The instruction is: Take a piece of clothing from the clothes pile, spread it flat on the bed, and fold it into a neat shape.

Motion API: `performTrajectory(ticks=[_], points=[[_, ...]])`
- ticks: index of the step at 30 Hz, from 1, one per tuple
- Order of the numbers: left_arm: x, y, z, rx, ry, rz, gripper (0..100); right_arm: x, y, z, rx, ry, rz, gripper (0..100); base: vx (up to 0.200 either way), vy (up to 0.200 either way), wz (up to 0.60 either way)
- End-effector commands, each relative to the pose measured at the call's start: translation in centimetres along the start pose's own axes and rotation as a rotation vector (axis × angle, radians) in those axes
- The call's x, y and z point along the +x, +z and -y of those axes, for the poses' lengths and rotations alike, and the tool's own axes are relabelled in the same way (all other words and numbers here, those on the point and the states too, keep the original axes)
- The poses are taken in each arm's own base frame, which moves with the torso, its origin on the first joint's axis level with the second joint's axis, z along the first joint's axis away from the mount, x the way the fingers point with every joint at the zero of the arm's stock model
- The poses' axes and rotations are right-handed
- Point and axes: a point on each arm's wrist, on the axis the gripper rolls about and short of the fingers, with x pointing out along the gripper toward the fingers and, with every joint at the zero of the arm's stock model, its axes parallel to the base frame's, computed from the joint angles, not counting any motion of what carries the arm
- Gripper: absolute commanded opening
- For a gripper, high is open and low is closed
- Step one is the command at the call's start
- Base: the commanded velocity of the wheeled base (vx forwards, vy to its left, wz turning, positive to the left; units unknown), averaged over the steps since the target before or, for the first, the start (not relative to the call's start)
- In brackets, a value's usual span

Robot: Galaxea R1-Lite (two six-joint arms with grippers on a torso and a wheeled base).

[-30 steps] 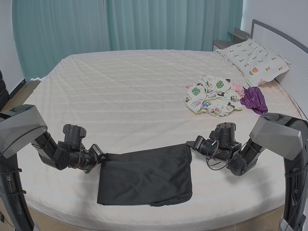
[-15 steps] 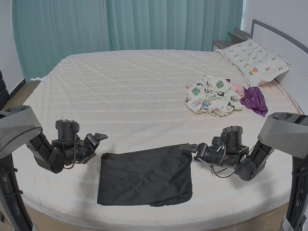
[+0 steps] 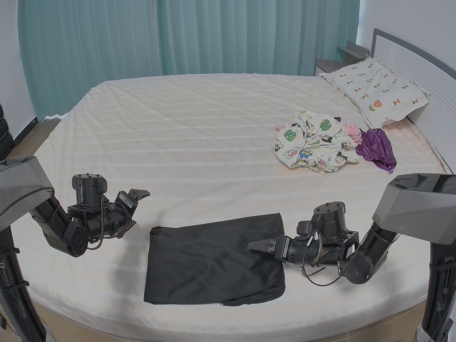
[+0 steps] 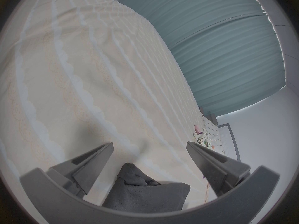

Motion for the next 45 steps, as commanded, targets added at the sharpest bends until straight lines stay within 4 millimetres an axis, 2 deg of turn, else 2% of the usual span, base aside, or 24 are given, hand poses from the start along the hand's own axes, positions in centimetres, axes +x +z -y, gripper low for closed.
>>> performTrajectory(ticks=[1,4,8,12,13,25,29,35,40,45], points=[[0.0,0.0,0.0,-0.001,-0.001,0.001,100,1.2,-0.9,-1.4,-0.031,0.036,-0.031,100,0.0,0.0,0.0],[0.0,0.0,0.0,-0.001,-0.001,0.001,100,1.9,-1.3,-2.1,-0.052,0.056,-0.042,100,0.0,0.0,0.0],[0.1,0.0,0.0,-0.002,-0.001,-0.003,100,3.7,-2.6,-2.5,-0.088,0.061,-0.086,100,0.0,0.0,0.0],[0.1,0.0,-0.1,-0.002,0.001,-0.003,100,3.9,-2.5,-2.8,-0.095,0.066,-0.084,100,0.0,0.0,0.0],[0.1,0.0,-0.1,-0.002,0.001,-0.003,100,3.9,-2.5,-2.8,-0.095,0.066,-0.084,0,0.0,0.0,0.0],[0.4,-0.1,-0.2,-0.003,0.005,-0.006,100,3.5,-2.3,-3.0,-0.086,0.05,-0.062,0,0.0,0.0,0.0],[0.6,-0.2,-0.5,-0.006,0.009,-0.016,100,1.5,-1.3,-3.8,-0.069,0.062,-0.03,0,0.0,0.0,0.0],[0.5,-0.1,-0.1,-0.05,-0.019,-0.042,100,0.9,-1.5,-3.0,-0.051,0.037,-0.039,0,0.0,0.0,0.0],[0.5,0.0,0.0,-0.053,-0.02,-0.043,100,1.2,-1.9,-2.7,-0.046,0.028,-0.054,0,0.0,-0.2,0.0],[0.5,0.0,0.0,-0.053,-0.02,-0.043,100,0.6,-1.9,-2.6,-0.043,0.023,-0.049,0,0.0,-0.2,0.0]])
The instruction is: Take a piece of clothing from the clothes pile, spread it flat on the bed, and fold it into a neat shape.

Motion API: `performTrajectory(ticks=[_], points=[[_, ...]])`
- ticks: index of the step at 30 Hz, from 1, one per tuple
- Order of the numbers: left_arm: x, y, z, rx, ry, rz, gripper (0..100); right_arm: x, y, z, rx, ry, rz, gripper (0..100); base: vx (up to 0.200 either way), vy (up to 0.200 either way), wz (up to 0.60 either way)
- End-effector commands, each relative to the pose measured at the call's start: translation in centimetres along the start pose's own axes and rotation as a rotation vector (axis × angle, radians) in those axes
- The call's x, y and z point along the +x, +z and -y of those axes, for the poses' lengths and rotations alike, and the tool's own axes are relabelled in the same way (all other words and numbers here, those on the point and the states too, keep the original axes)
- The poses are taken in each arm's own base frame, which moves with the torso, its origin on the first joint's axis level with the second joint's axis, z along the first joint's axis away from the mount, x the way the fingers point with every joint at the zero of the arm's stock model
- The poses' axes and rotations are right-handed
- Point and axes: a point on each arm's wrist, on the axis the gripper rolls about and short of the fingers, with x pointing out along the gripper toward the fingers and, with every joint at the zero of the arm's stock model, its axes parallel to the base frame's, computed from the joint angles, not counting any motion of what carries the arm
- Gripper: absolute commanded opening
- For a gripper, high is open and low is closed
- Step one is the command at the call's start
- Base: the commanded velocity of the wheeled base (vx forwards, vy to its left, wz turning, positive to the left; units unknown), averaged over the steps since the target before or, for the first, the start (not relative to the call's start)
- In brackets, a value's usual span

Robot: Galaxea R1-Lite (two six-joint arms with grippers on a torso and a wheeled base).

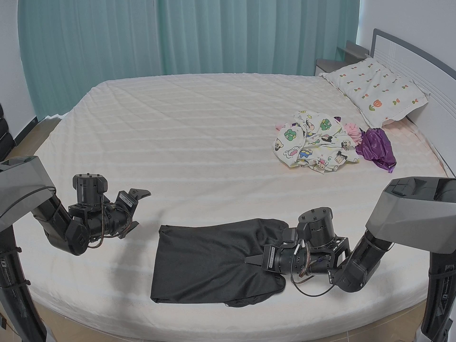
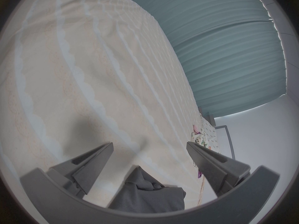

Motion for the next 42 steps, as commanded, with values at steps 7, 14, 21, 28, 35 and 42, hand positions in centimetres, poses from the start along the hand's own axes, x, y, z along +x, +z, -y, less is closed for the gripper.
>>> performTrajectory(ticks=[7,14,21,28,35,42], points=[[0.0,0.0,0.1,0.002,-0.003,0.0,100,-1.4,0.1,-0.5,-0.001,0.0,0.01,0,0.0,-0.2,0.0],[0.0,0.0,0.1,0.001,-0.002,-0.001,100,-2.5,0.3,-0.8,0.001,0.002,0.018,0,0.0,-0.2,0.0],[0.1,-0.1,0.0,0.001,0.001,-0.002,100,-2.9,0.5,0.0,0.019,-0.02,0.024,0,0.0,-0.2,0.0],[0.2,-0.2,-0.1,0.001,0.003,-0.006,100,-3.1,0.5,0.3,0.024,-0.028,0.028,0,0.0,-0.2,0.0],[0.2,-0.3,-0.1,0.002,0.004,-0.011,100,-3.6,0.6,0.3,0.026,-0.033,0.032,0,0.0,-0.2,0.0],[0.2,-0.4,-0.1,0.005,0.005,-0.012,100,-3.5,0.3,0.6,0.034,-0.043,0.018,0,0.0,-0.143,0.0]])
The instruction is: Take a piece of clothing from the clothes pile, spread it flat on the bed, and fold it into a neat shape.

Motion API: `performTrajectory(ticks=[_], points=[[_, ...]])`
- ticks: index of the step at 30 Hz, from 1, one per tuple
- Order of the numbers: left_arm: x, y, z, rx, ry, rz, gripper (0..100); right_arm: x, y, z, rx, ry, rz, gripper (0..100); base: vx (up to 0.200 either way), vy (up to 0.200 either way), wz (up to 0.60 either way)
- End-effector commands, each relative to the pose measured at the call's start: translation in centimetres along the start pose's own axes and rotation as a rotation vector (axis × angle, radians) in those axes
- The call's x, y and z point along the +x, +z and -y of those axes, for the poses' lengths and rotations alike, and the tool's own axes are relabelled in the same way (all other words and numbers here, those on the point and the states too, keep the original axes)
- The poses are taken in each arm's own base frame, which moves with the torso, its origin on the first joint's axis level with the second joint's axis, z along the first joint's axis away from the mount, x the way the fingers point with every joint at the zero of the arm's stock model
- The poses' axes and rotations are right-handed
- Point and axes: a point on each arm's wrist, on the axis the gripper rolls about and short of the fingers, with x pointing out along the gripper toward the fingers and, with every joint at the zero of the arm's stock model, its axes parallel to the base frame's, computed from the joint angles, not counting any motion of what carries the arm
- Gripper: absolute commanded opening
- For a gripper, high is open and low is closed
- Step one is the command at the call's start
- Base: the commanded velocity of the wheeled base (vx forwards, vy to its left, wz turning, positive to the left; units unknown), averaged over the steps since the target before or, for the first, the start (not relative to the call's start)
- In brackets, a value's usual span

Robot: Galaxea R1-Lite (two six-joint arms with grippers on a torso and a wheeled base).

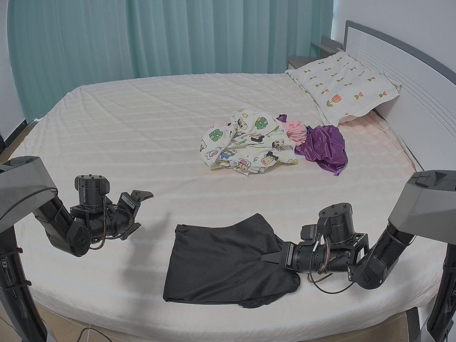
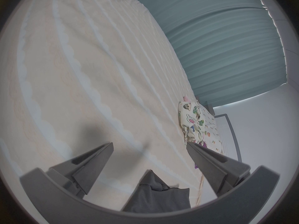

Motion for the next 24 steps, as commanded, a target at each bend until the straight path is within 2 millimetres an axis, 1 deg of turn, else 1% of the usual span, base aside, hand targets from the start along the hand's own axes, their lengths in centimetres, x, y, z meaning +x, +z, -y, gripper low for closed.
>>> performTrajectory(ticks=[1,6,11,13,16,17,21,22,24], points=[[0.1,0.0,-0.1,-0.001,0.004,-0.003,100,-0.1,-0.3,0.2,0.005,-0.006,-0.01,100,0.0,0.0,0.0],[0.2,-0.1,-0.2,-0.001,0.007,-0.004,100,-0.3,-0.1,0.0,0.002,0.011,0.003,100,0.0,0.0,0.0],[0.2,0.0,-0.2,-0.001,0.006,-0.004,100,-1.3,1.5,0.1,0.021,0.011,0.061,100,0.0,0.0,0.0],[0.2,0.0,-0.2,-0.001,0.006,-0.004,100,-1.3,2.3,0.4,0.09,0.017,0.082,100,0.0,0.0,0.0],[0.2,-0.1,-0.2,-0.001,0.006,-0.006,100,-0.4,3.1,0.7,0.177,0.023,0.096,100,0.0,0.0,0.0],[0.2,-0.1,-0.2,0.0,0.005,-0.005,100,0.4,3.1,1.1,0.209,0.011,0.093,100,0.0,0.0,0.0],[0.2,-0.1,-0.2,-0.001,0.007,-0.004,100,1.6,3.0,1.7,0.214,0.002,0.083,100,0.0,0.0,0.0],[0.3,-0.1,-0.3,-0.001,0.007,-0.004,100,2.5,3.3,2.0,0.212,0.004,0.085,100,0.0,0.0,0.0],[0.4,-0.1,-0.4,-0.002,0.01,-0.006,100,3.3,3.4,2.3,0.216,-0.005,0.078,100,0.0,0.0,0.0]])
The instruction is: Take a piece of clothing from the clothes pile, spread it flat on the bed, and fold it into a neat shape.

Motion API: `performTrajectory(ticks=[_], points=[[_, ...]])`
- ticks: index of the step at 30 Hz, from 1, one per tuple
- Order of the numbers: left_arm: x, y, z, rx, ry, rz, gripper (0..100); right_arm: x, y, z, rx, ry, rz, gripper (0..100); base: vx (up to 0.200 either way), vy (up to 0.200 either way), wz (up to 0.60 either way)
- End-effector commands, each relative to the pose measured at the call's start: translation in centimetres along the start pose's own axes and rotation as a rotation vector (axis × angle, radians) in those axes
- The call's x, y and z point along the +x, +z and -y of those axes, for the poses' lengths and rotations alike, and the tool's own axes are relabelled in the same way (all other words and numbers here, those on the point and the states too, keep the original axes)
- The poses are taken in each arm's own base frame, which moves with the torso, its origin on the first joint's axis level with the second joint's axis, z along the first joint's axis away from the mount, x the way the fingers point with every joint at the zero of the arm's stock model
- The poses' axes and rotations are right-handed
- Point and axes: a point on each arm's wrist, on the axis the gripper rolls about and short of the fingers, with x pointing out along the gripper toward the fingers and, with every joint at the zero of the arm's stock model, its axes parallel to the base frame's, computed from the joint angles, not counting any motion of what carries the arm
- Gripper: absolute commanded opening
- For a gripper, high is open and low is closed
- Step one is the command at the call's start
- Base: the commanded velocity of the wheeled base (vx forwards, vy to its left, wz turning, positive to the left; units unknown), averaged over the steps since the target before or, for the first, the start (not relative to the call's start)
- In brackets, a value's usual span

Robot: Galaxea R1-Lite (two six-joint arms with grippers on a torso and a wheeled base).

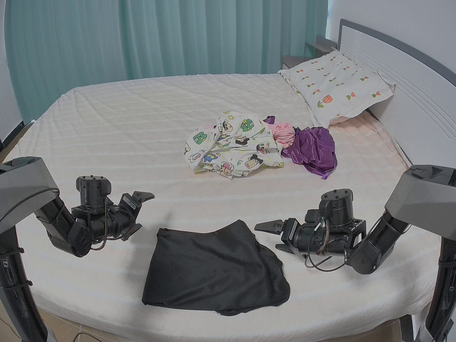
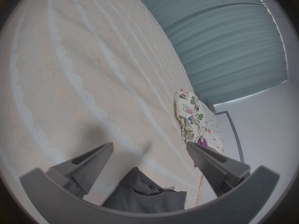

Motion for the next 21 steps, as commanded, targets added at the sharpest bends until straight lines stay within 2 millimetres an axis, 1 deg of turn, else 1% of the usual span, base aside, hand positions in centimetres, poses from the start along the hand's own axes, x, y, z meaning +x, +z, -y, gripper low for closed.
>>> performTrajectory(ticks=[1,5,6,11,14,17,18,21], points=[[0.2,0.0,-0.3,-0.002,0.006,-0.001,100,2.5,0.0,1.6,0.024,-0.038,-0.025,100,0.0,0.0,0.0],[0.3,-0.1,-0.3,-0.002,0.006,-0.001,100,2.9,0.3,1.1,0.034,-0.043,-0.034,100,0.0,0.0,0.0],[0.3,-0.1,-0.3,-0.002,0.006,-0.001,100,3.1,0.4,1.0,0.032,-0.04,-0.034,0,0.0,0.0,0.0],[0.3,-0.1,-0.3,-0.002,0.006,-0.001,100,3.4,0.5,0.9,0.032,-0.032,-0.028,0,0.0,0.0,0.0],[0.3,-0.1,-0.3,-0.002,0.006,-0.003,100,3.0,0.7,0.9,0.04,-0.035,-0.022,0,0.0,0.0,0.0],[0.3,-0.1,-0.3,-0.002,0.006,-0.001,100,2.5,0.9,0.6,0.091,-0.03,-0.012,0,0.0,0.0,0.0],[0.3,-0.1,-0.3,-0.002,0.006,-0.001,100,2.0,1.4,0.2,0.143,-0.019,0.004,0,0.0,0.0,0.0],[0.3,-0.1,-0.3,-0.002,0.006,-0.001,100,1.3,2.0,0.2,0.167,-0.018,0.026,0,0.0,0.0,0.0]])
